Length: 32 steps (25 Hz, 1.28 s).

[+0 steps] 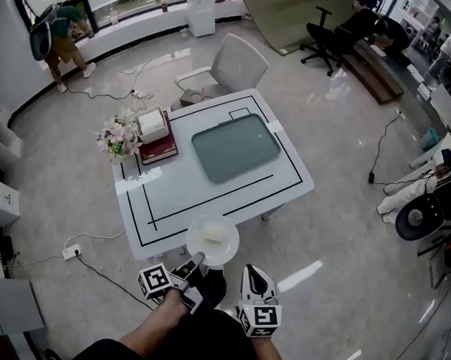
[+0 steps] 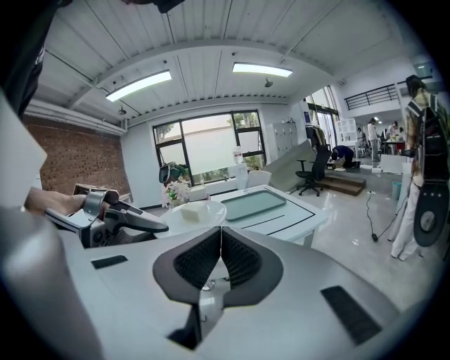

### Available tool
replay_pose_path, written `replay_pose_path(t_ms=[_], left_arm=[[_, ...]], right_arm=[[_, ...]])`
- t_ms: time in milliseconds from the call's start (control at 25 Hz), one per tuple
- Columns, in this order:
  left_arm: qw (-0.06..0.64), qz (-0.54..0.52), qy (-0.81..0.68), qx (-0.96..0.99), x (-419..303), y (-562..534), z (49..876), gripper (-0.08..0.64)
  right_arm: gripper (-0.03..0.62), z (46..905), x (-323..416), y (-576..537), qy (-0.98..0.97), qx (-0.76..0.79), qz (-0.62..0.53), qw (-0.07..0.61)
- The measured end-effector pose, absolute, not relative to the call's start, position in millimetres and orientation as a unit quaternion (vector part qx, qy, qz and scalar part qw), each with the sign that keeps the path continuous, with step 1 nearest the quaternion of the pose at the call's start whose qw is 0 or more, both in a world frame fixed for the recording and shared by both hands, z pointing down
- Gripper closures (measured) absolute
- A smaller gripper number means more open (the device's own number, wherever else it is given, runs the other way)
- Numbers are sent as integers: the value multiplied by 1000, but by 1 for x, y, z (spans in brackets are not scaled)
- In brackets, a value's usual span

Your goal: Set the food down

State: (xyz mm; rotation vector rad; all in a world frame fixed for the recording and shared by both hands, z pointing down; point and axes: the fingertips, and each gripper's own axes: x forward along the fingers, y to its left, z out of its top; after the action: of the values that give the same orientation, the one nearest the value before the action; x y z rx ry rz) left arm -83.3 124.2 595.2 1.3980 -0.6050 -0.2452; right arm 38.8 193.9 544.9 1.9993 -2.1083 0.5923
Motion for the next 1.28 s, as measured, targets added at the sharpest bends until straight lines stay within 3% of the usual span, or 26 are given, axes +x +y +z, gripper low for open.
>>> replay_pose_path(t_ms=[760, 1280], left_arm=[[719, -115, -273, 628, -49, 14, 601, 548], [717, -126, -274, 628, -55, -1, 600, 548]], right_arm=[[583, 548, 77, 83, -709, 669, 200, 97], [582, 541, 72, 74, -708, 672, 192, 103]])
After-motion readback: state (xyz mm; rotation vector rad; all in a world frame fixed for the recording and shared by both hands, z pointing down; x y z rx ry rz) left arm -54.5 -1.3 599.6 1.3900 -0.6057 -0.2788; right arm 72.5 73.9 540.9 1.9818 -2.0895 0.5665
